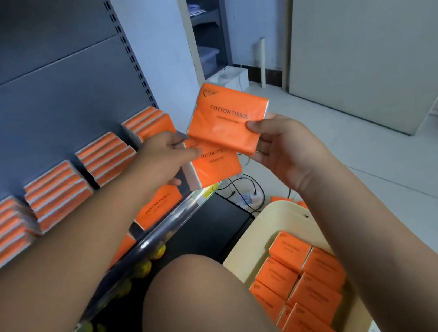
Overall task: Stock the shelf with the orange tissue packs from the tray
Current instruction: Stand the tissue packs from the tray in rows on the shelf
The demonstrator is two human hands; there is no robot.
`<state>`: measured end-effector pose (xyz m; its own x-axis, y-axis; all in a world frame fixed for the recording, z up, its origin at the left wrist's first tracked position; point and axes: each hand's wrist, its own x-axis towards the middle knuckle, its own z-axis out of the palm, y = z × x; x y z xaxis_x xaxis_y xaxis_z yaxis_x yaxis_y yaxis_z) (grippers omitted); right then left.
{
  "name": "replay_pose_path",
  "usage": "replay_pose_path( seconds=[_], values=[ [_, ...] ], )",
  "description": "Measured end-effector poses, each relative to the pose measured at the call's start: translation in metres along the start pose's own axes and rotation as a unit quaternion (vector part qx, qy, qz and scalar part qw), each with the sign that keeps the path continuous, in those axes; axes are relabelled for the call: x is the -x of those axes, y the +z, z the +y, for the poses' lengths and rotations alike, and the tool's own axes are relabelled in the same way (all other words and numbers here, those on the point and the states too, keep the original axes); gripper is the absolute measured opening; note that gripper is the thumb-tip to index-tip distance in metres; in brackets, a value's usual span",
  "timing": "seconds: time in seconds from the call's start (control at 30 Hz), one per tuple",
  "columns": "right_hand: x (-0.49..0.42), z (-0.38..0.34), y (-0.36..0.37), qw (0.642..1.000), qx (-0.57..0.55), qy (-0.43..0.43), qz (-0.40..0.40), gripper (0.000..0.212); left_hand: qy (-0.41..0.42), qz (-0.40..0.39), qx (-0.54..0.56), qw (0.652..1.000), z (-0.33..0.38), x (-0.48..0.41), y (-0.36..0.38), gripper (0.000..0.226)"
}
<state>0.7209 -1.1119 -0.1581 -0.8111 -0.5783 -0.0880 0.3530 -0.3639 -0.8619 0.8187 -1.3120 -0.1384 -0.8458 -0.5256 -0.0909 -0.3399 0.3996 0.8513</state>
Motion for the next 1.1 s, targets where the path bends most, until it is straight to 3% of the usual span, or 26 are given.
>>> replay_pose_path(
  seconds=[0.1,0.4,0.5,0.7,0.77,0.87,1.0,1.1],
  values=[
    [-0.018,-0.002,0.005,1.0,-0.013,0.008,0.01,0.025,0.022,0.05,-0.034,0.998,0.009,-0.029,-0.009,0.033],
    [-0.091,0.02,0.005,0.997,-0.037,0.045,0.048,0.022,-0.042,0.092,-0.138,0.985,-0.012,-0.121,-0.034,0.02],
    [-0.117,0.038,0.001,0.997,-0.01,0.06,0.054,0.021,-0.053,0.099,-0.204,0.972,-0.026,-0.144,-0.035,0.028],
    [-0.153,0.064,0.002,0.995,0.027,0.076,0.052,0.022,-0.016,0.094,-0.346,0.933,-0.048,-0.172,-0.036,0.019],
    [-0.16,0.069,0.004,0.995,0.042,0.076,0.042,0.026,0.007,0.096,-0.385,0.918,-0.055,-0.175,-0.037,0.027],
    [-0.169,0.076,0.005,0.995,0.072,0.067,0.035,0.038,0.02,0.121,-0.457,0.881,-0.057,-0.176,-0.041,0.027],
    [-0.179,0.08,0.004,0.993,0.105,0.05,0.026,0.038,0.047,0.128,-0.545,0.827,-0.056,-0.172,-0.041,0.02],
    [-0.186,0.085,0.007,0.986,0.161,0.039,0.028,0.041,0.04,0.131,-0.552,0.823,-0.06,-0.172,-0.042,0.033]
  ],
)
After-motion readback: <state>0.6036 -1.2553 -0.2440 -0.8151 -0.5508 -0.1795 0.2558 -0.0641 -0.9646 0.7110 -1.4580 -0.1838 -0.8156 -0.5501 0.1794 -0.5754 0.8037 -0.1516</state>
